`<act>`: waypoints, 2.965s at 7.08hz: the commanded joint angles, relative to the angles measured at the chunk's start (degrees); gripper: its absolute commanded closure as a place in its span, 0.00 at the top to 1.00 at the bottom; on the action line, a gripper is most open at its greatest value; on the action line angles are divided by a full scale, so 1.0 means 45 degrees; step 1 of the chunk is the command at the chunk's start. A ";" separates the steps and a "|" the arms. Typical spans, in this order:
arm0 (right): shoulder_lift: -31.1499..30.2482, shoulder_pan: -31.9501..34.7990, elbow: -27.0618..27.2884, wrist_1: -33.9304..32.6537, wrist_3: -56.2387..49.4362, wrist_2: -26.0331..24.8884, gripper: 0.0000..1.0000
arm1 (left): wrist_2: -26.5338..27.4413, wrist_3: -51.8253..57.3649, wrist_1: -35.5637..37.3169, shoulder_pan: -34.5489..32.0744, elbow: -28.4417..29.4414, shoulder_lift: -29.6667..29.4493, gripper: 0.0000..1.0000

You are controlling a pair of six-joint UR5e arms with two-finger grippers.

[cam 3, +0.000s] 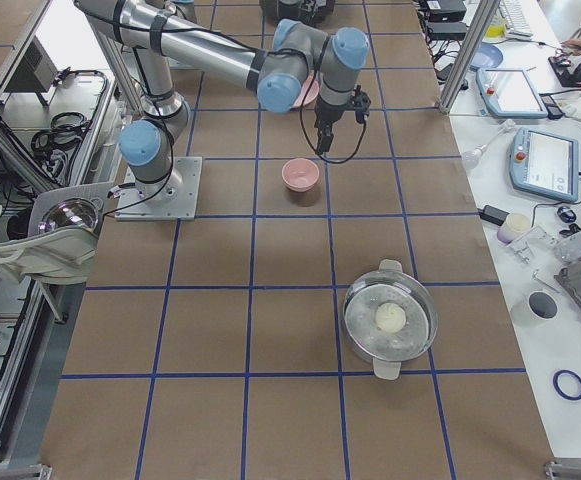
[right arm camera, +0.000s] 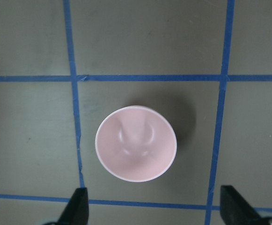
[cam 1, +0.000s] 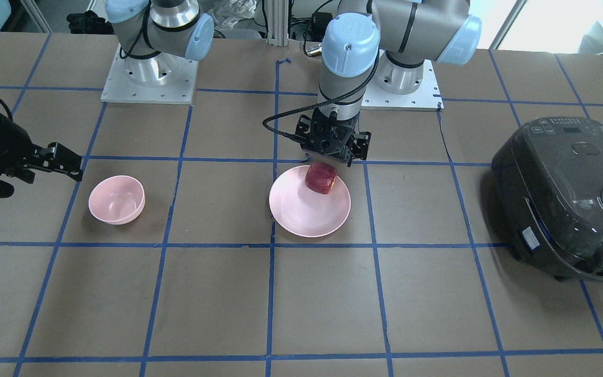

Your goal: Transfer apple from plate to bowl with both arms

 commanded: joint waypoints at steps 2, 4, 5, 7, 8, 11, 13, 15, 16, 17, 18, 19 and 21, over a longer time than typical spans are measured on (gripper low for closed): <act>0.0688 -0.0332 0.2994 -0.4084 -0.0542 0.0001 1.00 | 0.0101 0.0398 0.1897 -0.0546 -0.1799 -0.0703 0.96; 0.1173 -0.0332 0.3684 -0.4677 -0.0523 0.0001 1.00 | 0.0198 0.0844 0.2772 -0.0547 -0.1799 -0.1054 0.86; 0.1486 -0.0332 0.3686 -0.4678 -0.0542 -0.0057 1.00 | 0.0256 0.0847 0.2872 -0.0547 -0.1799 -0.1211 0.86; 0.1761 -0.0332 0.3686 -0.4931 -0.0504 -0.0058 0.58 | 0.0550 0.1119 0.3322 -0.0528 -0.1799 -0.1388 0.88; 0.1762 -0.0332 0.3705 -0.4913 -0.0562 -0.0116 0.21 | 0.0550 0.1101 0.3477 -0.0508 -0.1760 -0.1543 0.87; 0.1627 -0.0332 0.3608 -0.4738 -0.0504 -0.0078 0.00 | 0.0491 0.0907 0.3732 -0.0508 -0.1721 -0.1623 0.25; 0.1354 -0.0139 0.3181 -0.4562 -0.0367 -0.0019 0.00 | 0.0394 -0.0217 0.3793 -0.0430 -0.0848 -0.1351 0.09; 0.0981 0.0697 0.2808 -0.3664 0.1397 0.1654 0.00 | 0.0413 -0.2740 0.2087 -0.0430 0.1100 -0.1330 0.09; 0.1136 0.1650 0.2807 -0.3817 0.2532 0.1661 0.00 | 0.0394 -0.3192 -0.0054 -0.0353 0.2658 -0.1407 0.09; 0.1137 0.2588 0.2826 -0.3838 0.3007 0.1719 0.00 | 0.0220 -0.3757 -0.1970 -0.0178 0.4163 -0.1660 0.04; 0.1157 0.3410 0.3020 -0.4341 0.3457 0.2338 0.00 | -0.0208 -0.3937 -0.2705 -0.0157 0.4642 -0.1701 0.03; 0.1157 0.3882 0.3176 -0.4636 0.4138 0.2557 0.00 | -0.0289 -0.4712 -0.2712 -0.0156 0.4550 -0.1759 0.00; 0.1390 0.3984 0.4149 -0.5743 0.4184 0.2540 0.00 | -0.0290 -0.5439 -0.2771 -0.0195 0.4510 -0.1955 0.00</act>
